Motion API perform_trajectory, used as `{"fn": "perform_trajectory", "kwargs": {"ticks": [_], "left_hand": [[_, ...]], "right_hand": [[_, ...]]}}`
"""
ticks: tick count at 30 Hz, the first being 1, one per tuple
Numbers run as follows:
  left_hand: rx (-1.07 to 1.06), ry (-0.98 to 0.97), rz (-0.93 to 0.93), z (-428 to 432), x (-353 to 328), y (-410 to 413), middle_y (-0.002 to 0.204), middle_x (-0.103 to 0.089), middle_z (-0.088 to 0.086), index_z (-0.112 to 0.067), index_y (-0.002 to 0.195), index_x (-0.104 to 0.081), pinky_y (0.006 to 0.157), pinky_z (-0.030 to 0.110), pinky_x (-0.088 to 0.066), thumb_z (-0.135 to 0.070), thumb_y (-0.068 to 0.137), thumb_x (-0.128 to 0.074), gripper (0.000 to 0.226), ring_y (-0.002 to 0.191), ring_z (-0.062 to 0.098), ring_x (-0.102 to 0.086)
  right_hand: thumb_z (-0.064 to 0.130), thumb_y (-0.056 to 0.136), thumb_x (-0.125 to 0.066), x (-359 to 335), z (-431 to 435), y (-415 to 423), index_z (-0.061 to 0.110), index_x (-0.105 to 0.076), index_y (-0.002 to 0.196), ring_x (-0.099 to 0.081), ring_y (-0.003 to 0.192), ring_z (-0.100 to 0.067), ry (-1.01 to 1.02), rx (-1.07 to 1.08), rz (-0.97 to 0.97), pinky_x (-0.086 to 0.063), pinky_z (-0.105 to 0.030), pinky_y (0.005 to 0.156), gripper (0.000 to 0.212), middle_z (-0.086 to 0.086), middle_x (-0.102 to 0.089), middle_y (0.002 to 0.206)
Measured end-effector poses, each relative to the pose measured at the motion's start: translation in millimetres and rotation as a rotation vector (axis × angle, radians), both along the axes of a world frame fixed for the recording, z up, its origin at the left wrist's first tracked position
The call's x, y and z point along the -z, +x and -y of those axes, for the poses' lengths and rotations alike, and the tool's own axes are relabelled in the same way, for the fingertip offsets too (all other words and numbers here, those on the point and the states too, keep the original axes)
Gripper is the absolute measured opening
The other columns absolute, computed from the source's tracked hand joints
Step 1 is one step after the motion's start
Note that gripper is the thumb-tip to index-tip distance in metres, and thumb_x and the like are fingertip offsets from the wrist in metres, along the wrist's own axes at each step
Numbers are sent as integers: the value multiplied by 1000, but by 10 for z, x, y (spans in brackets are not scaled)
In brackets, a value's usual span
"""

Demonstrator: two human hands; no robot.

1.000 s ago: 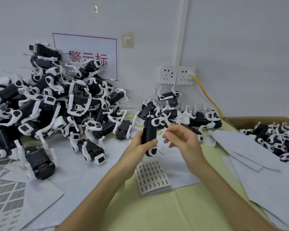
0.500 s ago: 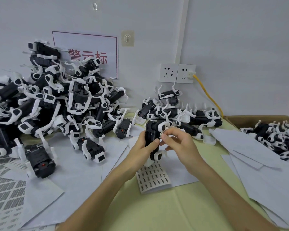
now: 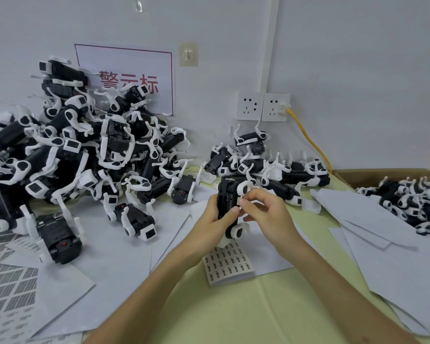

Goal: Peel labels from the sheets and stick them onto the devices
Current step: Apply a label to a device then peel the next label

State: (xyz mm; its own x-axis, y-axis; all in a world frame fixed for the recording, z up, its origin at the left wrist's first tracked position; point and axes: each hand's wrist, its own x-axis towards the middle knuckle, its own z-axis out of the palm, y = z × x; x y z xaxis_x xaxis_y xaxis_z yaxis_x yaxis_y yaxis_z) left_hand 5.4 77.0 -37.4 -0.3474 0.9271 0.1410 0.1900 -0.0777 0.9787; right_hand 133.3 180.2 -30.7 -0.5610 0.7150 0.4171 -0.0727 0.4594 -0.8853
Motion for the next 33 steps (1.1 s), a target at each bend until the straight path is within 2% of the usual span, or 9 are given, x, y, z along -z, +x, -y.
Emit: {"fn": "perform_trajectory", "kwargs": {"ticks": [8,14,19,24,27,30,33], "left_hand": [[-2,-4,-13,-23,50,-24,118,-63,-9,-27,132,-45,76,7,-47,-32,108,-53,25,90,-17,-62],[-13,5,-26,-33,68,-15,118,-64,-14,-34,128,-44,88,20,-48,-36,108,-54,23,94,-16,-62],[-7,6,-28,-37,59,-12,120,-64,-13,-34,130,-43,90,22,-50,-37,108,-53,25,96,-14,-63],[7,15,-18,-21,58,-16,116,-65,-15,-37,122,-45,103,33,-50,-41,106,-56,20,97,-12,-63],[4,21,-18,-21,54,-8,116,-65,-16,-40,120,-45,101,30,-50,-51,94,-56,31,97,-14,-63],[9,23,-18,-35,70,-14,116,-64,-14,-38,125,-45,94,25,-49,-39,106,-56,22,96,-14,-62],[4,28,-32,-46,82,-21,111,-62,-13,-36,124,-45,80,13,-47,-34,108,-54,19,89,-16,-61]], "right_hand": [[9,96,-68,28,8,-7,14,-71,85,-71,72,-11,-40,16,-14,-59,-26,70,12,10,-72,80],[9,96,-68,15,23,-6,14,-71,84,-71,72,-10,-63,11,-18,-59,-24,70,13,10,-72,78],[8,96,-67,0,32,-5,14,-71,84,-70,71,-10,-82,8,-19,-58,-23,70,14,9,-71,77],[7,97,-66,-17,40,3,15,-70,83,-71,72,-11,-86,5,-11,-58,-23,70,16,9,-71,76],[8,97,-67,-20,40,7,14,-70,84,-71,72,-11,-79,10,-6,-58,-23,70,15,9,-72,77],[8,96,-67,-21,39,11,13,-71,85,-71,72,-11,-72,19,-1,-59,-24,71,13,9,-72,77],[8,96,-67,-18,38,11,11,-71,86,-70,71,-9,-71,24,-1,-60,-25,72,12,10,-72,77]]}}
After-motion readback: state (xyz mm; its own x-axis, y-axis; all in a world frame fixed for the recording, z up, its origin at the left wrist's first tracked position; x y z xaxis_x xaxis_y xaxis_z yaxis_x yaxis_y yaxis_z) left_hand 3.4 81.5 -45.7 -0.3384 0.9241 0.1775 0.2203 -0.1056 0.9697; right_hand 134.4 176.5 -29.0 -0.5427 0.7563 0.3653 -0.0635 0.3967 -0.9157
